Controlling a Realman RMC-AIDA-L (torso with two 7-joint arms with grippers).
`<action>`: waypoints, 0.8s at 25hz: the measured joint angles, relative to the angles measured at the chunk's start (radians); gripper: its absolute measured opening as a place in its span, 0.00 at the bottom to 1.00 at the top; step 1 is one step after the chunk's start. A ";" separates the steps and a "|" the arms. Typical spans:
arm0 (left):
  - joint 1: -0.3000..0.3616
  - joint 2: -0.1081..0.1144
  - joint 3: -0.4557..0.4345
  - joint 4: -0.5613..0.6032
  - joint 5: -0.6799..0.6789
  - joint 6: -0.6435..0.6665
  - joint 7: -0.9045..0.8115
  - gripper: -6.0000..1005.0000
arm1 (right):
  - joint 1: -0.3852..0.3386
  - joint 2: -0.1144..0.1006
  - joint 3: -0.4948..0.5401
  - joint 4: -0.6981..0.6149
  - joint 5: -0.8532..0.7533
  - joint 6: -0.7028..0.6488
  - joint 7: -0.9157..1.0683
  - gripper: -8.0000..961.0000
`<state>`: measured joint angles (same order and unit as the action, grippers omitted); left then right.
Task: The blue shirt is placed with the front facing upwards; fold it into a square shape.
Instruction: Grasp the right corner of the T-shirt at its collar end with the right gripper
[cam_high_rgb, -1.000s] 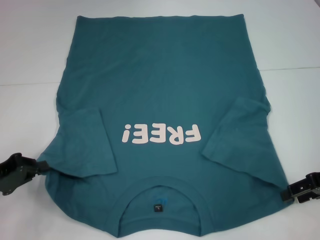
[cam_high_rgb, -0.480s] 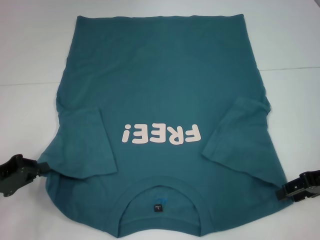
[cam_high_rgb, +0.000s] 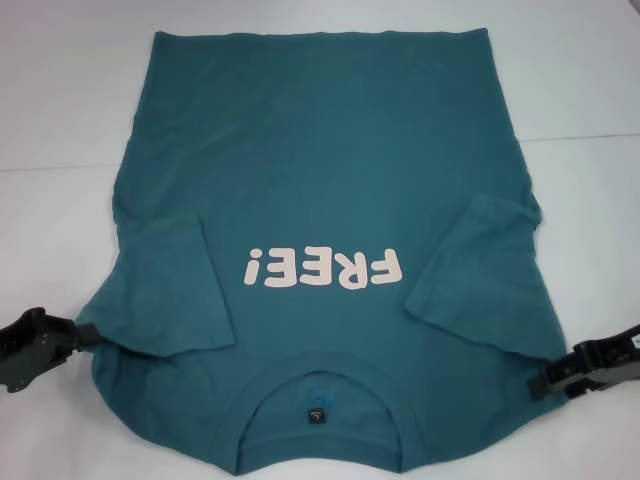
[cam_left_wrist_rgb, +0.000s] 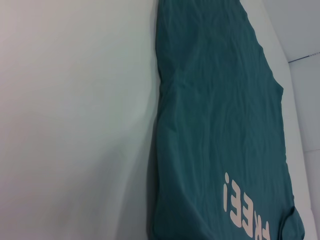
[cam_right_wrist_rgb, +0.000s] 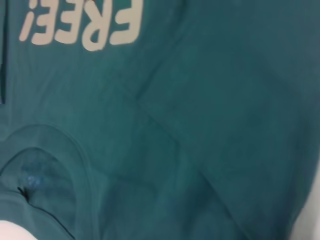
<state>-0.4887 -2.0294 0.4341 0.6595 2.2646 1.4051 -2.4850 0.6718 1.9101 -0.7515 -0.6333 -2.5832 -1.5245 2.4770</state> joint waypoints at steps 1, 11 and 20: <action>0.000 0.000 0.000 0.000 0.000 0.000 0.000 0.01 | 0.004 0.002 0.002 0.000 0.002 0.001 -0.001 0.68; -0.001 0.000 0.000 -0.002 0.001 0.000 0.000 0.01 | 0.018 0.009 0.030 0.000 0.008 0.013 0.000 0.69; -0.006 0.000 0.000 -0.003 0.002 0.000 0.000 0.01 | 0.020 0.015 0.033 -0.003 0.010 0.026 0.014 0.65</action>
<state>-0.4943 -2.0296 0.4341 0.6564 2.2664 1.4052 -2.4849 0.6916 1.9249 -0.7189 -0.6363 -2.5735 -1.4989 2.4912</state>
